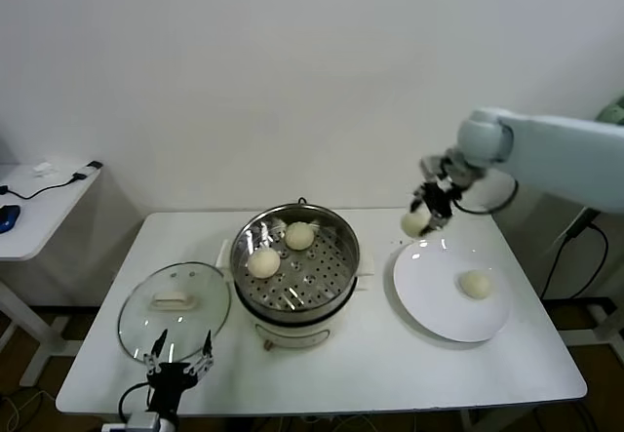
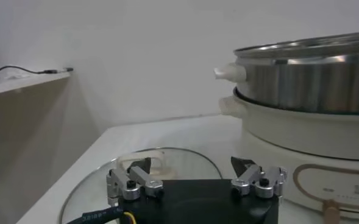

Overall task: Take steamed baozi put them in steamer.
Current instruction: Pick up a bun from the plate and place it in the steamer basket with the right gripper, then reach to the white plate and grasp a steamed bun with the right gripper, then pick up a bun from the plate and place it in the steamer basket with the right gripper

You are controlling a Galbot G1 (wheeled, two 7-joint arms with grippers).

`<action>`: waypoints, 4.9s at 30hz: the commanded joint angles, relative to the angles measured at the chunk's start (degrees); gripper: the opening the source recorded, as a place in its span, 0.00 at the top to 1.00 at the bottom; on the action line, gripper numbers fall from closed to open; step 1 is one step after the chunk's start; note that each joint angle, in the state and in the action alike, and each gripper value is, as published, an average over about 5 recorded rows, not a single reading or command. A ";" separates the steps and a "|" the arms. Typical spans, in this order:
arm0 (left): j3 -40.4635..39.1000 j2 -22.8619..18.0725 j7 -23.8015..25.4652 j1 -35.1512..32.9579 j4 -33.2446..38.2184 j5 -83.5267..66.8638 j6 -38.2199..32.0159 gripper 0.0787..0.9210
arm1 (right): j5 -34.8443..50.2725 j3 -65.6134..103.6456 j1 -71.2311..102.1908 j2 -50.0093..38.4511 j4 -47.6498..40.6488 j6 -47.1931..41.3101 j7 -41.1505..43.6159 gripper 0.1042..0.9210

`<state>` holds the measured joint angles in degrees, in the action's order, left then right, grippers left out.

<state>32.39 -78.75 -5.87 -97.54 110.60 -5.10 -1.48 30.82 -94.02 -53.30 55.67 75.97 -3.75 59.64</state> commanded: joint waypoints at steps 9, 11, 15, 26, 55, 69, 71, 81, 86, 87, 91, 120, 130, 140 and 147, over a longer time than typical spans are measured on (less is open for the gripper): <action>-0.12 -0.59 -0.15 -0.83 0.64 0.65 -0.26 0.12 | -16.63 6.61 3.26 23.02 9.02 22.56 0.81 0.41; -0.13 -0.85 -0.17 -0.92 0.78 0.74 -0.26 0.12 | -19.06 6.48 5.77 23.46 8.30 23.33 0.21 0.41; 0.04 -1.16 -0.25 -1.00 0.91 0.75 -0.27 0.12 | -23.20 5.84 9.86 23.46 6.88 24.98 -0.85 0.41; 0.11 -1.81 -0.48 -0.81 1.17 0.77 -0.08 0.12 | -29.15 5.98 18.36 23.71 3.17 25.61 -5.01 0.41; 0.21 -1.21 -0.36 -1.00 2.12 0.22 -0.02 0.12 | -3.28 1.37 -2.31 5.59 1.06 21.14 4.08 0.12; 0.51 -1.15 -0.21 0.26 1.13 -0.22 0.17 0.12 | -8.75 -1.41 10.13 -24.02 -4.92 2.73 3.70 0.12; 0.63 -1.22 -0.18 0.29 0.87 -0.20 0.16 0.12 | -11.15 5.05 18.01 -25.47 -7.05 2.05 3.37 0.12; 1.10 -1.71 -0.16 -0.69 0.16 0.28 0.33 0.12 | -23.63 26.84 40.56 -21.82 -20.43 3.20 2.81 0.12; 1.26 -1.95 -0.16 -1.14 0.23 0.50 0.40 0.12 | -24.93 29.36 43.43 -18.73 -23.45 3.50 2.71 0.12; 1.29 -1.98 -0.17 -1.20 0.23 0.53 0.41 0.12 | -25.01 29.73 43.88 -18.12 -23.96 3.45 2.63 0.12; 1.25 -2.07 -0.18 -1.43 0.20 0.66 0.40 0.12 | -25.76 31.88 45.74 -15.42 -26.44 3.49 2.19 0.12; 0.96 -2.02 -0.21 -0.96 -0.24 0.39 0.63 0.12 | -28.81 32.52 45.35 -9.19 -31.29 3.56 1.80 0.35; 0.79 -1.92 -0.15 -1.07 0.53 0.37 0.81 0.12 | -7.01 4.02 14.71 -15.25 -9.07 -2.16 0.69 0.44; -0.14 -1.31 -0.03 -0.24 1.33 0.49 1.70 0.12 | 23.34 -15.42 -19.57 -3.55 11.17 -9.07 -1.84 0.44; -0.95 -1.34 -0.06 -0.02 1.86 0.87 2.10 0.12 | 29.59 -10.90 -16.29 6.07 13.63 -13.50 -7.59 0.44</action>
<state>31.70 -80.19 -5.92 -97.69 112.30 -4.41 0.38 41.61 -97.55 -55.81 50.63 77.61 -11.04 57.25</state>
